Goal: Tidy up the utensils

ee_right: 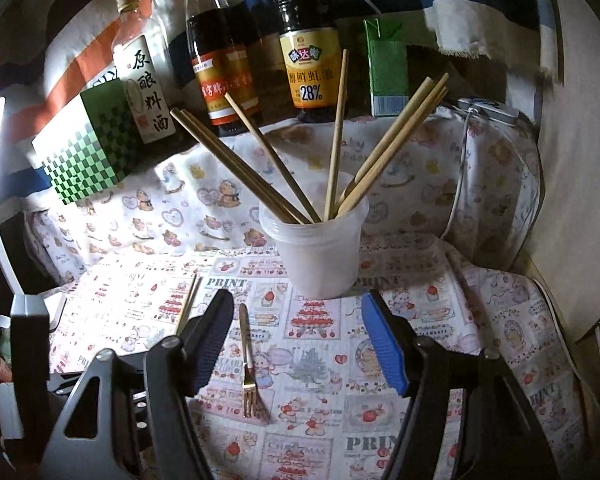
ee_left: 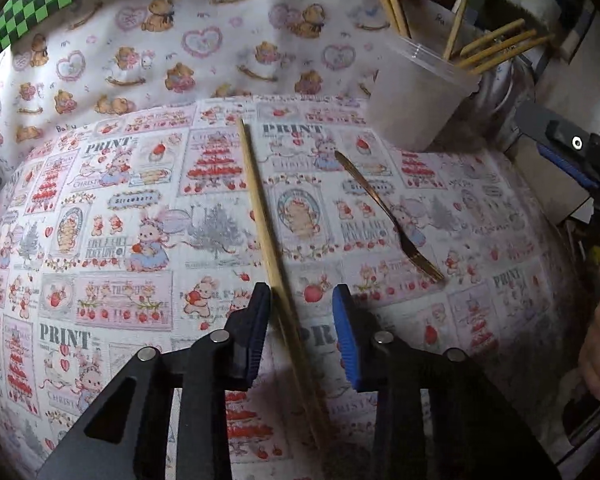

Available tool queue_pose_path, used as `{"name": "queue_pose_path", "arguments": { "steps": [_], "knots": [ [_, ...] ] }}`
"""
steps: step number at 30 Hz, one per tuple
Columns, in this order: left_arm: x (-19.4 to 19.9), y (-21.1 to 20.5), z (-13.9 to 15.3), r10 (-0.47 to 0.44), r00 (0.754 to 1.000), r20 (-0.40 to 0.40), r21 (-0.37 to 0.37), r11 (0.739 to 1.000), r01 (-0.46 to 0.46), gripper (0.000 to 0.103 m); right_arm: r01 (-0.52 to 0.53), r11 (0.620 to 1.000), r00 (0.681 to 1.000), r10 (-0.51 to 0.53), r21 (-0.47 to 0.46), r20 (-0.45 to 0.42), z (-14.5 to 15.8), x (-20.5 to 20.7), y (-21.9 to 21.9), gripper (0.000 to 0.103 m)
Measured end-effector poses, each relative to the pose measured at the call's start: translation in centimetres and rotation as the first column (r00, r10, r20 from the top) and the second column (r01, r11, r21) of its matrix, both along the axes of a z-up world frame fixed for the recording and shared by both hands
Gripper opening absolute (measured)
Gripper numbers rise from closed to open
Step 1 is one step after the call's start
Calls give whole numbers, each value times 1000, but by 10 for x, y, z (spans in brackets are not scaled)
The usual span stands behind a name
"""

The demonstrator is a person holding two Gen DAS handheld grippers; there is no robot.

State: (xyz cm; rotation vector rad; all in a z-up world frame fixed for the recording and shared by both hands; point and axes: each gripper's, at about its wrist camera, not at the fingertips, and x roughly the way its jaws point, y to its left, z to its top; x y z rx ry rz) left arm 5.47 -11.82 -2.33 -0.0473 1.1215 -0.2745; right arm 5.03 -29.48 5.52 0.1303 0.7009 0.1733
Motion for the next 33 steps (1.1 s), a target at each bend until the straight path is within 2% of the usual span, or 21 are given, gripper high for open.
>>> {"name": "queue_pose_path", "arguments": {
  "steps": [2, 5, 9, 16, 18, 22, 26, 33],
  "knots": [
    [-1, -1, -1, 5, 1000, 14, 22, 1000, -5, 24, -3, 1000, 1000, 3, -1, -1, 0, 0, 0, 64],
    [0, -3, -4, 15, 999, 35, 54, 998, -16, 9, -1, 1000, 1000, 1, -2, 3, 1, -1, 0, 64],
    [3, 2, -4, 30, 999, 41, 35, 999, -32, 6, 4, 1000, 1000, -4, -3, 7, 2, -2, -1, 64],
    [-6, 13, 22, 50, 984, 171, -18, 999, -47, 6, -1, 1000, 1000, 1, 10, 9, 3, -3, -4, 64],
    [-7, 17, 26, 61, 982, 181, -31, 998, -56, 6, -16, 999, 1000, 16, 38, -5, 1, -1, -5, 64],
    [-8, 27, 32, 81, 979, 188, -107, 992, -62, 6, -50, 992, 997, 57, 114, -60, -8, 5, -4, 64],
    [-16, 35, 46, 138, 950, 280, -121, 987, -108, 6, -52, 995, 996, 58, 87, -68, -12, 7, 3, 64],
    [-30, 58, 72, 227, 872, 434, -172, 971, -167, 6, -63, 996, 996, 67, 67, -64, -13, 7, 7, 63]
  ]
}}
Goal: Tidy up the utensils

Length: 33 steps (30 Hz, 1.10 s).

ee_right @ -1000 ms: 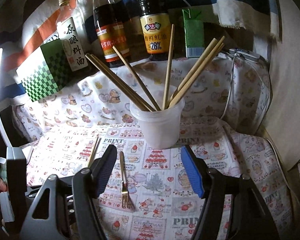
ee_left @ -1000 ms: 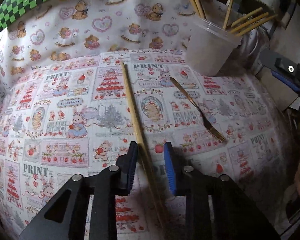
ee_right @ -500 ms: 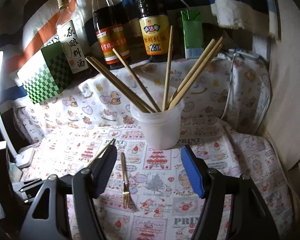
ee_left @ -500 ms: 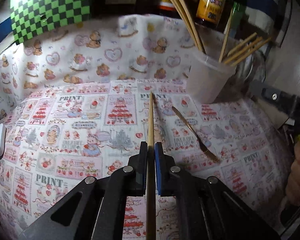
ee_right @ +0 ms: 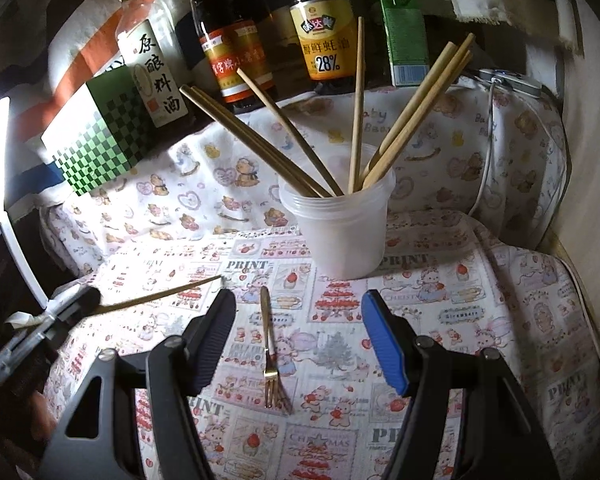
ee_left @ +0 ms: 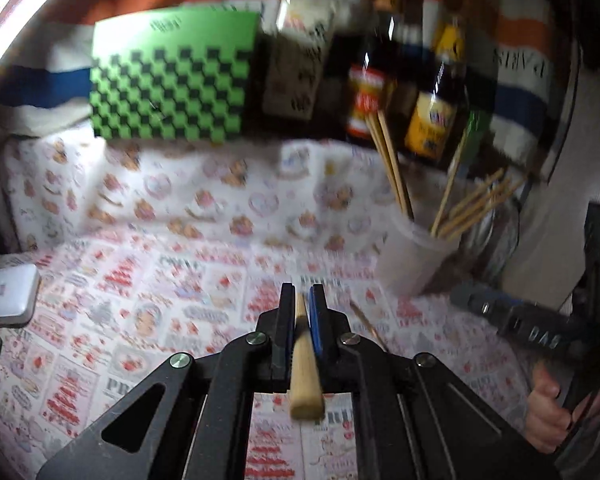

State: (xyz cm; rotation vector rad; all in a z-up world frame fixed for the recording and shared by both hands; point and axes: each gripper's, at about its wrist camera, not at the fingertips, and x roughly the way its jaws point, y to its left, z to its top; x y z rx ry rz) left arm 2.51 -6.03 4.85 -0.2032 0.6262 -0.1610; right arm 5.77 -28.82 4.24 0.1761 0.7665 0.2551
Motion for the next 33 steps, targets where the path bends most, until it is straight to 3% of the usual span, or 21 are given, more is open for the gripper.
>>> {"name": "queue_pose_path", "arguments": {
  "steps": [3, 4, 8, 13, 17, 19, 22, 24, 26, 29, 33],
  "knots": [
    [-6, 9, 9, 43, 997, 65, 4, 999, -43, 6, -13, 1000, 999, 13, 9, -33, -2, 1, 0, 55],
    [-7, 11, 12, 62, 994, 89, 15, 998, -64, 6, -20, 1000, 998, 21, 20, -52, -4, 1, 0, 46],
    [-13, 18, 22, 131, 976, 177, 58, 988, -143, 6, -63, 992, 978, 84, 113, -191, -20, 3, 5, 28],
    [-13, 26, 24, 163, 966, 201, 51, 983, -176, 6, -17, 989, 947, 64, 147, -315, -43, 4, 9, 21],
    [-13, 27, 23, 172, 963, 207, 51, 981, -186, 6, 34, 986, 943, 24, 166, -333, -48, -3, 3, 20],
    [-14, 27, 23, 175, 962, 210, 54, 980, -190, 6, 79, 970, 924, 16, 231, -382, -56, -6, -7, 20],
    [-14, 27, 23, 176, 962, 211, 52, 980, -190, 6, 208, 899, 870, 8, 384, -492, -73, -15, -24, 20],
    [-14, 26, 22, 177, 961, 213, 56, 980, -193, 6, 305, 849, 836, -21, 432, -548, -85, -23, -29, 20],
    [-14, 26, 22, 178, 961, 214, 53, 980, -193, 6, 376, 792, 826, -51, 481, -561, -91, -31, -32, 19],
    [-14, 27, 22, 184, 959, 216, 47, 979, -198, 6, 437, 740, 821, -95, 512, -563, -93, -36, -30, 19],
    [-14, 28, 21, 188, 956, 223, 50, 978, -204, 7, 480, 694, 807, -109, 536, -581, -98, -31, -28, 18]
  ]
}}
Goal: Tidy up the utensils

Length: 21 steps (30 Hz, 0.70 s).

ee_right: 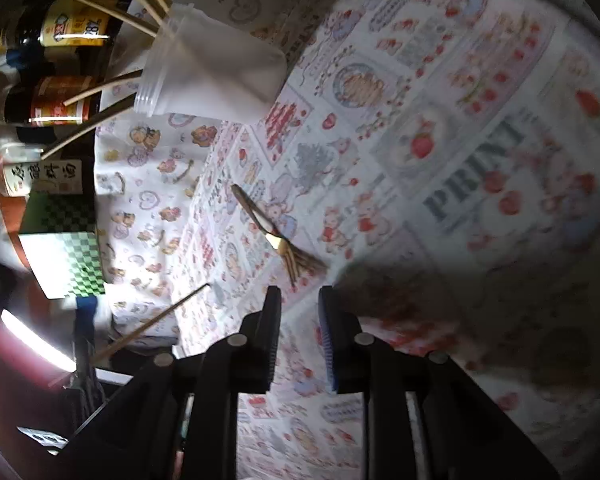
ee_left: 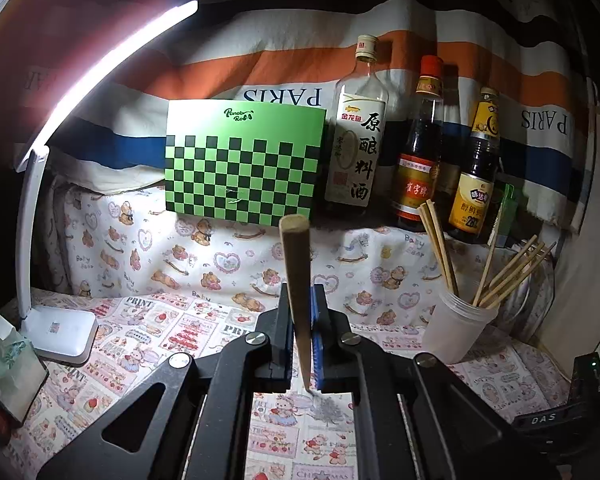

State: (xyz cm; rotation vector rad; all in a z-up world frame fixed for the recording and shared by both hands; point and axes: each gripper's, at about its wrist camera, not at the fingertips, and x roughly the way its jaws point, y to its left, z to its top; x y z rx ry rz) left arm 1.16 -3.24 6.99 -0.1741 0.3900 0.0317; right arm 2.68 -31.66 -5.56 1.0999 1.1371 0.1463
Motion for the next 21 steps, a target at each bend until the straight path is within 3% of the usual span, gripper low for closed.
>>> {"name": "queue_pose_path", "arguments": {
  "steps": [9, 14, 21],
  "knots": [
    [1, 3, 0, -1, 1000, -7, -4, 1000, 1, 7, 60, 998, 998, -61, 26, 27, -4, 8, 0, 15],
    [7, 4, -5, -17, 999, -47, -28, 999, 16, 7, 56, 998, 998, -57, 19, 36, -7, 12, 2, 7],
    [7, 8, -6, 5, 999, -41, -32, 999, -7, 6, 55, 997, 994, -50, -48, 95, 2, 16, 2, 2]
  ]
}}
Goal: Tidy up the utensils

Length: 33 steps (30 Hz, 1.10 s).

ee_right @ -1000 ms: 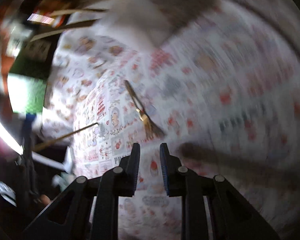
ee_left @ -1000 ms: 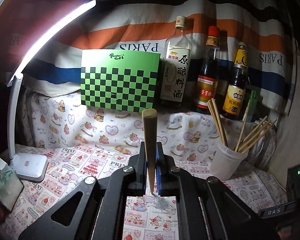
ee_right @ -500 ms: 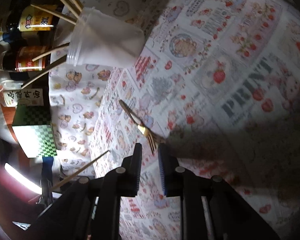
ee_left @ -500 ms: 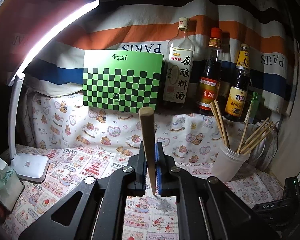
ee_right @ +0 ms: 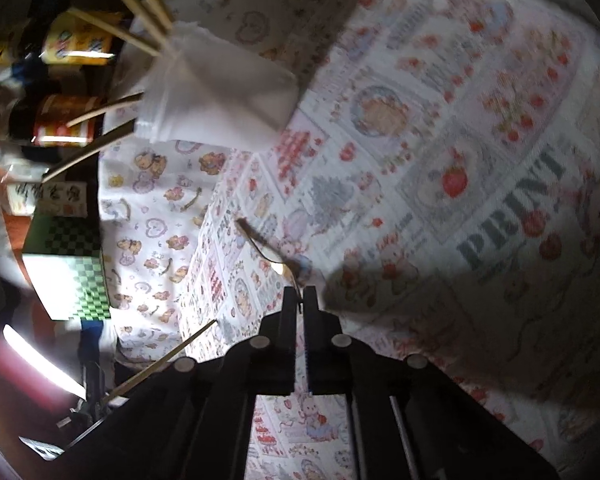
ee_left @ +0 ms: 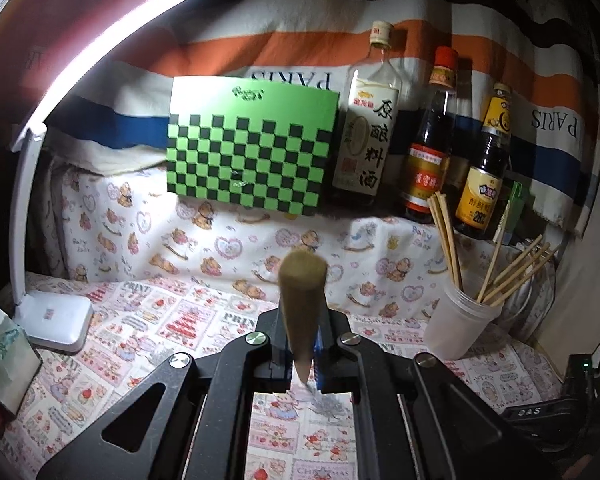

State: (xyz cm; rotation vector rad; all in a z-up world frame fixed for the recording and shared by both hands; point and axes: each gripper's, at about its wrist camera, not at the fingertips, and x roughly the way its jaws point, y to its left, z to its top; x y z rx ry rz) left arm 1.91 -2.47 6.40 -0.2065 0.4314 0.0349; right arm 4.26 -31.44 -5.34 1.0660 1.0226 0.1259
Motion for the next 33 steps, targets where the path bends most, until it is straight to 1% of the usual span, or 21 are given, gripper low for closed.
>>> {"name": "queue_pose_path", "arguments": {
  "steps": [1, 2, 4, 5, 7, 9, 11, 12, 14, 15, 16, 17, 20, 21, 23, 25, 27, 28, 30, 32, 33],
  "knots": [
    [-1, 1, 1, 3, 1000, 8, 4, 1000, -3, 6, -10, 1000, 1000, 10, -27, 17, 4, 0, 0, 2],
    [-2, 2, 2, 3, 1000, 17, 3, 1000, -4, 6, -20, 997, 998, 24, -71, 57, 14, -2, 1, 2],
    [-5, 4, 5, -4, 999, 34, -9, 1000, 4, 6, -41, 991, 991, 56, -125, 121, 29, -4, 1, 2],
    [-6, 5, 7, -7, 999, 43, -16, 1000, 8, 6, -57, 982, 983, 86, -178, 163, 42, -5, 2, 2],
    [-8, 8, 10, -16, 998, 60, -31, 999, 18, 6, -81, 960, 967, 141, -270, 213, 62, -8, 3, 2],
    [-11, 10, 12, -26, 997, 77, -46, 999, 30, 6, -96, 914, 940, 214, -395, 267, 86, -14, 5, 2],
    [-13, 10, 15, -24, 996, 89, -42, 999, 28, 6, -93, 864, 919, 266, -495, 291, 103, -19, 7, 2],
    [-14, 10, 15, -21, 995, 95, -40, 999, 25, 6, -92, 817, 903, 309, -570, 297, 114, -23, 11, 2],
    [-16, 11, 16, -5, 994, 111, -40, 999, 10, 6, -98, 753, 887, 362, -650, 286, 123, -26, 16, 2],
    [-17, 11, 16, 6, 993, 117, -37, 999, -1, 6, -105, 733, 875, 389, -672, 288, 129, -28, 17, 2],
    [-17, 11, 16, 6, 993, 119, -29, 1000, -3, 6, -112, 727, 865, 407, -678, 293, 132, -30, 17, 2],
    [-16, 10, 17, -1, 993, 120, -21, 1000, 4, 6, -111, 712, 854, 426, -694, 300, 136, -32, 18, 2],
    [-17, 12, 18, 14, 990, 139, -5, 1000, -13, 6, -65, 660, 833, 449, -748, 324, 147, -36, 19, 2],
    [-17, 11, 20, 6, 989, 147, 8, 1000, -7, 6, -49, 645, 828, 454, -762, 331, 150, -38, 18, 2],
    [-15, 10, 26, -38, 987, 154, -5, 999, 39, 6, -32, 635, 825, 453, -772, 338, 156, -36, 16, 2],
    [-10, 10, 35, -50, 987, 150, -38, 998, 56, 6, -20, 641, 826, 443, -767, 348, 161, -33, 10, 2],
    [-2, 7, 46, -83, 985, 148, -92, 991, 98, 6, 14, 651, 828, 418, -759, 374, 169, -28, 2, 1],
    [2, 3, 51, -102, 983, 151, -105, 987, 119, 6, 28, 654, 827, 410, -756, 385, 172, -27, -1, 2],
    [8, -9, 62, -121, 977, 176, -109, 984, 142, 6, 68, 658, 826, 384, -750, 412, 181, -20, -8, 2],
    [15, -23, 73, -137, 970, 199, -107, 981, 161, 6, 104, 652, 833, 355, -751, 423, 187, -10, -12, 2],
    [18, -30, 78, -143, 968, 205, -114, 979, 169, 6, 120, 659, 837, 336, -743, 433, 190, -4, -15, 2]
  ]
}}
